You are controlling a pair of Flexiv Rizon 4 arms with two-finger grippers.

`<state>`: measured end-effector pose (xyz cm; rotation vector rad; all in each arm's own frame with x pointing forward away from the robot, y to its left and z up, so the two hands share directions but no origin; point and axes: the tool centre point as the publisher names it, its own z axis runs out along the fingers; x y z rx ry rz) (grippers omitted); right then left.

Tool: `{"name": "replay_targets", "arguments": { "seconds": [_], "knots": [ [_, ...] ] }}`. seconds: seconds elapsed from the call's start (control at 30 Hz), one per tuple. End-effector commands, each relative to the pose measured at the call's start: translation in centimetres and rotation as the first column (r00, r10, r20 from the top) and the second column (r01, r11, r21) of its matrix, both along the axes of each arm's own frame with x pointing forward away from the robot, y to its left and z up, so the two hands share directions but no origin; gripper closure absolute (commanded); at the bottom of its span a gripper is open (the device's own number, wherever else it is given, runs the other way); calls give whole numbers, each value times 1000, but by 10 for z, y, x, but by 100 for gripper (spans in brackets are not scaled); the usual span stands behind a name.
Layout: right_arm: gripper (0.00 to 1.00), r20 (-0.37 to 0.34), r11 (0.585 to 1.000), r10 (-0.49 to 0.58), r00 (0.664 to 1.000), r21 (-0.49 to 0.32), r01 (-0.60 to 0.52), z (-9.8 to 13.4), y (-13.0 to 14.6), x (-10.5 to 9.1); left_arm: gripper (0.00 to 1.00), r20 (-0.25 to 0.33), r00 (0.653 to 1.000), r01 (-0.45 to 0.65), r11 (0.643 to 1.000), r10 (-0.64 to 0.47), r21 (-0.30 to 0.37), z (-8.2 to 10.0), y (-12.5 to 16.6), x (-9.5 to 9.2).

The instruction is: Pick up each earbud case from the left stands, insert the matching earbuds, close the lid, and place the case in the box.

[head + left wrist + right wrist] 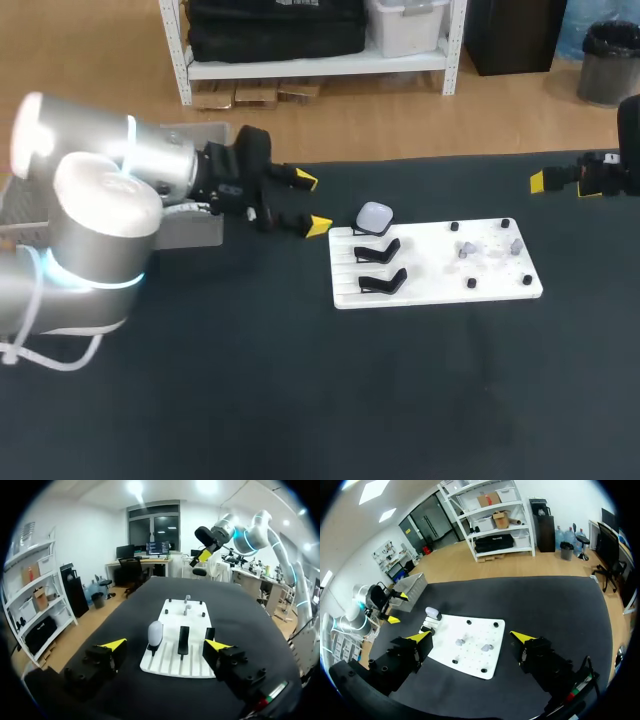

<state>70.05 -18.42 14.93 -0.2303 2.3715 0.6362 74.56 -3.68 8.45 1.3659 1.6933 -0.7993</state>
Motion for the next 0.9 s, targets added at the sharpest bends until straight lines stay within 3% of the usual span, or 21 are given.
{"name": "replay_targets", "arguments": {
  "seconds": [0.03,0.63,0.77,0.9],
  "knots": [
    [0,-1,1000,1,1000,0,-1,0,0,0,0,-16,1000,18,1000,-18,-8,-17,-18,17],
    [0,-1,1000,1,1000,0,-1,0,0,0,0,-52,997,65,998,-64,6,-42,-59,31],
    [0,-1,1000,1,1000,0,-1,0,0,0,8,-63,995,81,997,-80,6,-49,-66,35],
    [0,-1,1000,1,1000,0,-1,0,0,0,8,-65,993,98,995,-97,8,-52,-71,38]
  ]
}}
